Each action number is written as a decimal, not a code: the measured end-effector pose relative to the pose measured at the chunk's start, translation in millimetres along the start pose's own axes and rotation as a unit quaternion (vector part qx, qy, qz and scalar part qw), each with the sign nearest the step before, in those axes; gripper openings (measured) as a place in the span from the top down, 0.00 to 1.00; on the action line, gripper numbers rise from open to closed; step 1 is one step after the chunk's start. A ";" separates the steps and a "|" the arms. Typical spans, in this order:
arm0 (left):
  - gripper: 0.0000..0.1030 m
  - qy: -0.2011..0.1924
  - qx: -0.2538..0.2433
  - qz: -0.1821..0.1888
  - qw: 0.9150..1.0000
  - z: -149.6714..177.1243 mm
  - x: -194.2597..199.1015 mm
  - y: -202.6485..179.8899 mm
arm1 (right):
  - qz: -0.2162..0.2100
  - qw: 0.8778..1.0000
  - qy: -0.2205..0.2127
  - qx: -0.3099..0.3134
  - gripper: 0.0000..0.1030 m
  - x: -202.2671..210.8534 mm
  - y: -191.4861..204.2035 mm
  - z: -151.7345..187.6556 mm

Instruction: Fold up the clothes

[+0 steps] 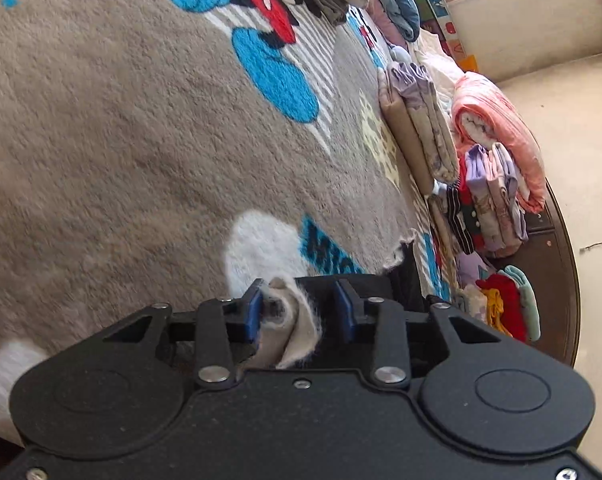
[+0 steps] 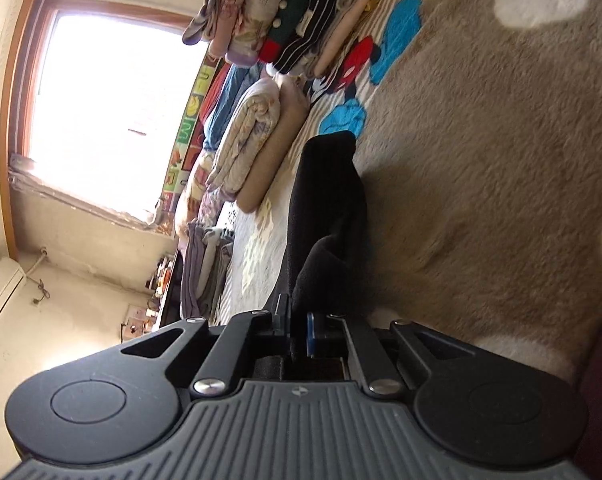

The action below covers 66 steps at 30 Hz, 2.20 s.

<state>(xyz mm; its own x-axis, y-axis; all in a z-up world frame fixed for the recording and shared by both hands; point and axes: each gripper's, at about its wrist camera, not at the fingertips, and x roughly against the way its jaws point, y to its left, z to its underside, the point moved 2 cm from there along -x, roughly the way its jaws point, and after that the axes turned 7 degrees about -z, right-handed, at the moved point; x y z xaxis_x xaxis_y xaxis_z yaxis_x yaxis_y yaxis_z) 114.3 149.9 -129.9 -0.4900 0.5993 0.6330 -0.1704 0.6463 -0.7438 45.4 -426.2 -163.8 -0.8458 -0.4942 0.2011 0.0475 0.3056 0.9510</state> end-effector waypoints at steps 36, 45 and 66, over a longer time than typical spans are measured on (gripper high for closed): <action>0.41 -0.067 -0.537 -0.015 0.841 166.8 -23.6 -135.5 | -0.001 1.000 0.012 -0.026 0.88 -8.0 -27.3 9.1; 0.32 -0.080 -0.412 0.033 0.907 133.3 14.7 -119.0 | -0.004 1.000 0.013 -0.025 0.88 -8.9 -26.6 9.6; 0.96 -0.093 -0.360 -0.103 0.923 87.5 11.7 -94.8 | -0.003 1.000 0.015 -0.014 0.88 -9.2 -25.2 10.0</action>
<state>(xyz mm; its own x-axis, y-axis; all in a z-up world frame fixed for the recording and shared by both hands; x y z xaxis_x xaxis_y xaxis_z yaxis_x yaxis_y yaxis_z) 50.0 54.3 -70.8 -0.6601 0.3815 0.6471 0.3035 0.9235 -0.2347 46.7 -421.3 -191.9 -0.8294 -0.5211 0.2016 0.0575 0.2794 0.9585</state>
